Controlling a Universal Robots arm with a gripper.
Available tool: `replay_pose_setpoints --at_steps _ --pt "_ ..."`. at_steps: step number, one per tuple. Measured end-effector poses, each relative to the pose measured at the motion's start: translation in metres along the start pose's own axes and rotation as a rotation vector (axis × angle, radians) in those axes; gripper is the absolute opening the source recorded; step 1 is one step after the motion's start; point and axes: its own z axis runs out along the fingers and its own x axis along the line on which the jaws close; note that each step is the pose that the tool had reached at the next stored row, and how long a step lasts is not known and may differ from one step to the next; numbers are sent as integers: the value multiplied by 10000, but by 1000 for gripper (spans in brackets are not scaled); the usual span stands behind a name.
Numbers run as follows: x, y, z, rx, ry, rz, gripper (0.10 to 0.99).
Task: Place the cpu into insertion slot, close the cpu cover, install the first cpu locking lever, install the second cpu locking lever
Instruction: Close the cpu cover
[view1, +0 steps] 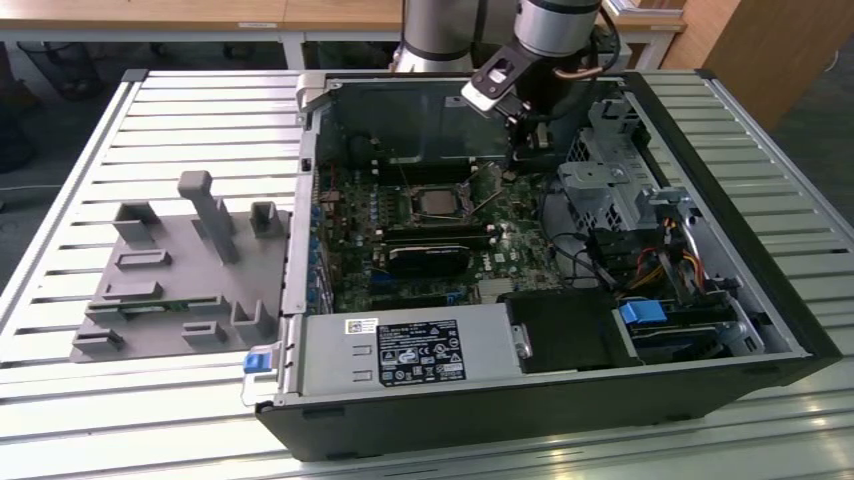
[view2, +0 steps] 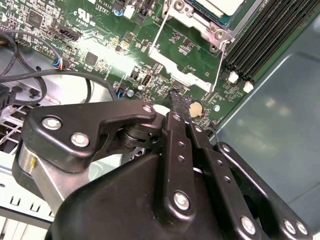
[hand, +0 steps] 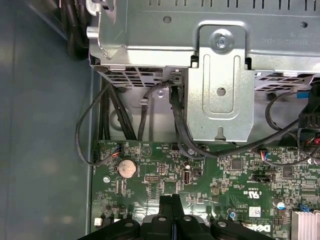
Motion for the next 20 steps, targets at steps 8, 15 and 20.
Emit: replay_pose_setpoints --at_steps 8,15,20 --pt "10 4 35 25 0 0 106" --pt "18 6 66 52 1 1 106" --pt "22 7 85 71 1 1 106"
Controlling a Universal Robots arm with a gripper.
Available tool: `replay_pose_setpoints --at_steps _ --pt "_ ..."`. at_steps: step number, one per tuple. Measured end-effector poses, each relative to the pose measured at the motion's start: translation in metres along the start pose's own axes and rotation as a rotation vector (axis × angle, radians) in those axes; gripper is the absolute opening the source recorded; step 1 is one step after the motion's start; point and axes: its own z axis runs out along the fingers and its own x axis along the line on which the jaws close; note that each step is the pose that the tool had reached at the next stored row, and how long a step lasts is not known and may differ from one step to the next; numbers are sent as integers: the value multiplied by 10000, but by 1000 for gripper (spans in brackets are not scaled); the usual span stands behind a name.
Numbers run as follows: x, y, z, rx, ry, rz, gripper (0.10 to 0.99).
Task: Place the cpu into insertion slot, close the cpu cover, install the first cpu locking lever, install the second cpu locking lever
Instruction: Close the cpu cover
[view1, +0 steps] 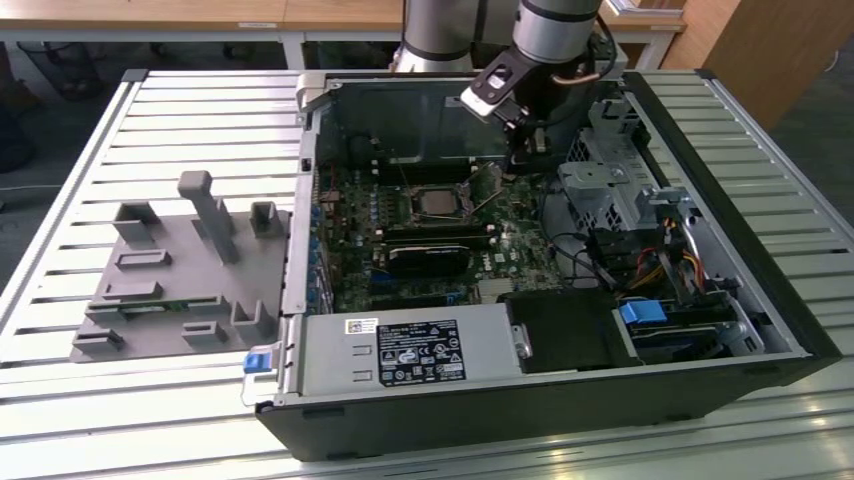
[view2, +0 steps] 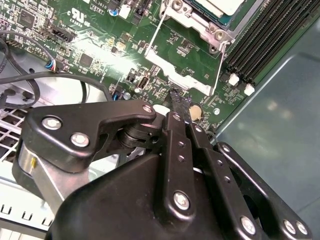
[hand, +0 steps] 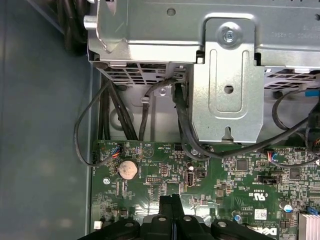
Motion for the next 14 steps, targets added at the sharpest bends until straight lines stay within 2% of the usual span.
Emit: replay_pose_setpoints --at_steps 14 --pt "7 1 45 21 -1 0 106"
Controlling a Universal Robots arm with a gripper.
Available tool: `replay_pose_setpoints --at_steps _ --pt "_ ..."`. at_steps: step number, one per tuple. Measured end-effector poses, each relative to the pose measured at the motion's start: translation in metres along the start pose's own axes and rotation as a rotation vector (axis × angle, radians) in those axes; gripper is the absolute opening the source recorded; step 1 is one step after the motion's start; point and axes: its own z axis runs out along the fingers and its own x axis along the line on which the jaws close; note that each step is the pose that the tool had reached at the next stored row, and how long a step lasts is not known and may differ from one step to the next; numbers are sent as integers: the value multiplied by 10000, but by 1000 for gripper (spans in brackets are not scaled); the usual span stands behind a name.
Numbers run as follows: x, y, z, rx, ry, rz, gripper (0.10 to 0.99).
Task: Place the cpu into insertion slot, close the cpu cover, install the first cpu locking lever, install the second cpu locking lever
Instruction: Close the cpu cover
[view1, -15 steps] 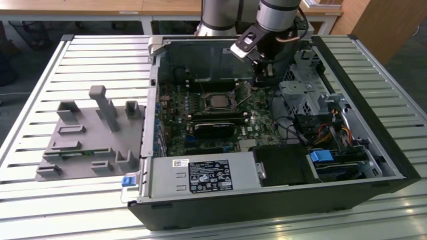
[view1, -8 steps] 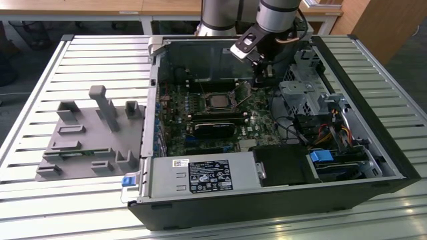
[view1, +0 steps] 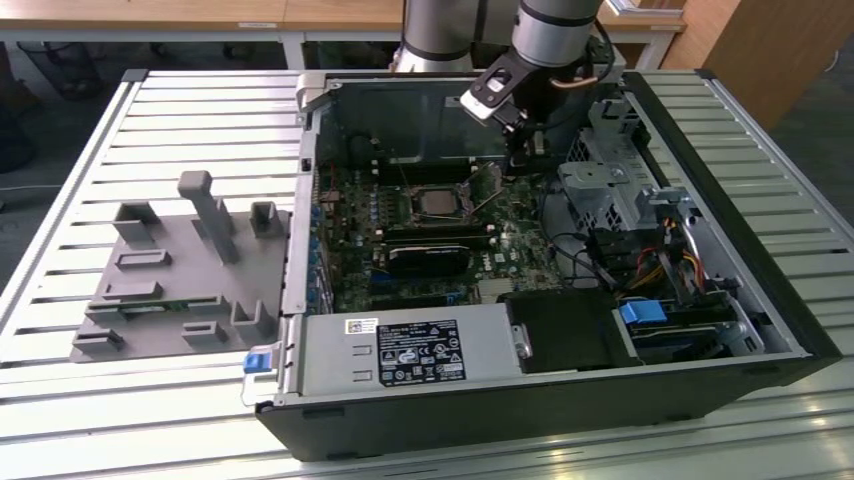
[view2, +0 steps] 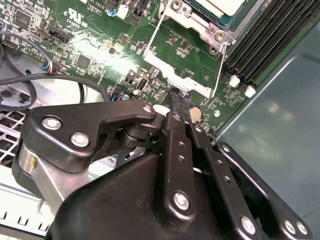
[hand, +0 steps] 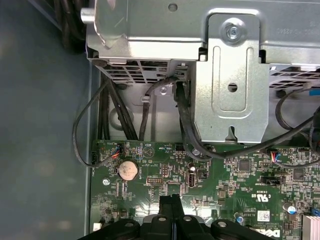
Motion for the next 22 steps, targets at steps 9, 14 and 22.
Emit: replay_pose_setpoints --at_steps 9,14,22 --pt "1 -13 8 0 2 1 106" --pt "1 -46 8 0 1 0 106" --pt "4 -94 9 0 2 0 106"
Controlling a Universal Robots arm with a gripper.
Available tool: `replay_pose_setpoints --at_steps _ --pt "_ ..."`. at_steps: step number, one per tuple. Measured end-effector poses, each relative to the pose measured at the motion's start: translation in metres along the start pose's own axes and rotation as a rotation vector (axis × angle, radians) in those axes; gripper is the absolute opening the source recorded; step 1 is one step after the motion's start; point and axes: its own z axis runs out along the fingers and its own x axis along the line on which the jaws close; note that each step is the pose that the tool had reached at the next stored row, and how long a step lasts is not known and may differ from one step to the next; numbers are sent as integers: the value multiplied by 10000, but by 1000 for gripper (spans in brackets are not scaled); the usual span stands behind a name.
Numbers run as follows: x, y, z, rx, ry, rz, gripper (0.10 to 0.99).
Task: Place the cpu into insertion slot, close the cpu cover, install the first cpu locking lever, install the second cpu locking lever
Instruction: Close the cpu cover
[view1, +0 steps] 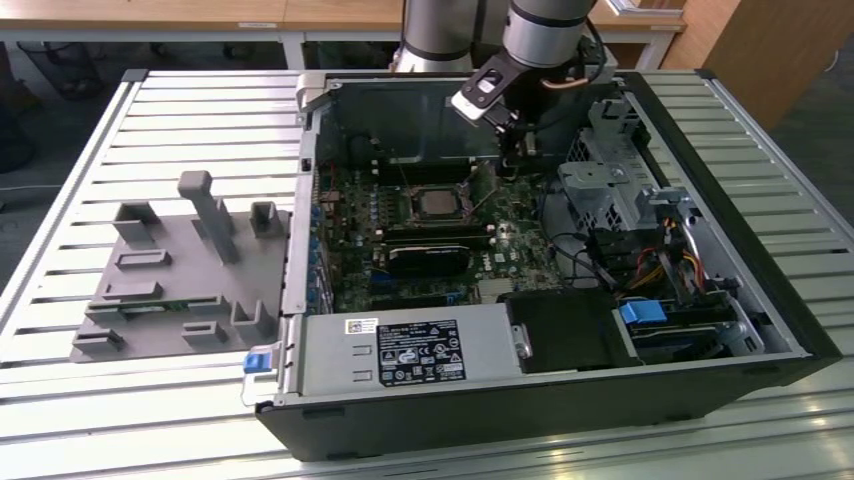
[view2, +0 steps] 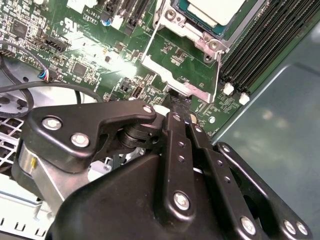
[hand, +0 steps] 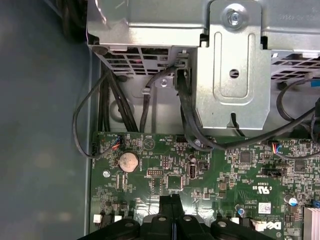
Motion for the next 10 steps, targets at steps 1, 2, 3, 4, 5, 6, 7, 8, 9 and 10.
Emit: replay_pose_setpoints --at_steps 1,2,3,4,5,6,7,8,9,10 --pt "0 -3 1 -1 1 1 106" --pt "0 -8 1 0 0 0 106" --pt "1 -16 1 0 -2 0 106" --pt "1 -26 1 1 -2 0 106" --pt "1 -36 2 0 -2 0 106" --pt "2 -47 2 0 -2 0 106" --pt "2 -62 3 0 -2 0 106" --pt "2 -77 3 0 -2 0 106" --pt "2 -92 3 0 -1 -1 106" --pt "2 -107 4 0 -1 -1 106"
